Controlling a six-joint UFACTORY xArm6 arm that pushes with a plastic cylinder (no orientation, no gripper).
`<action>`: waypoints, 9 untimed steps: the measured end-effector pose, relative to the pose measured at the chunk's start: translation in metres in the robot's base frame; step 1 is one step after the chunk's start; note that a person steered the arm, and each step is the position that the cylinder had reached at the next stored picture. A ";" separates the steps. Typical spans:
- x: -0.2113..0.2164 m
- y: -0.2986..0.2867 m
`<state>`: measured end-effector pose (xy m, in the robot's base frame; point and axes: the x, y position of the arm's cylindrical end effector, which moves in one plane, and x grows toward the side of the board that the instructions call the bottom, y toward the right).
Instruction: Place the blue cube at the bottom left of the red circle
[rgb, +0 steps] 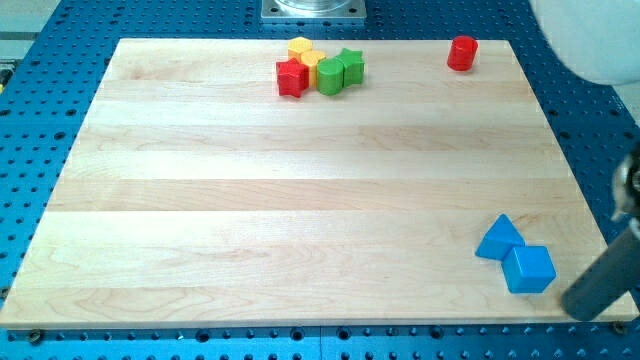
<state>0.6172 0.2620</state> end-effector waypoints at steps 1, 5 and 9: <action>-0.019 0.004; 0.001 -0.032; -0.010 -0.064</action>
<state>0.6077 0.1976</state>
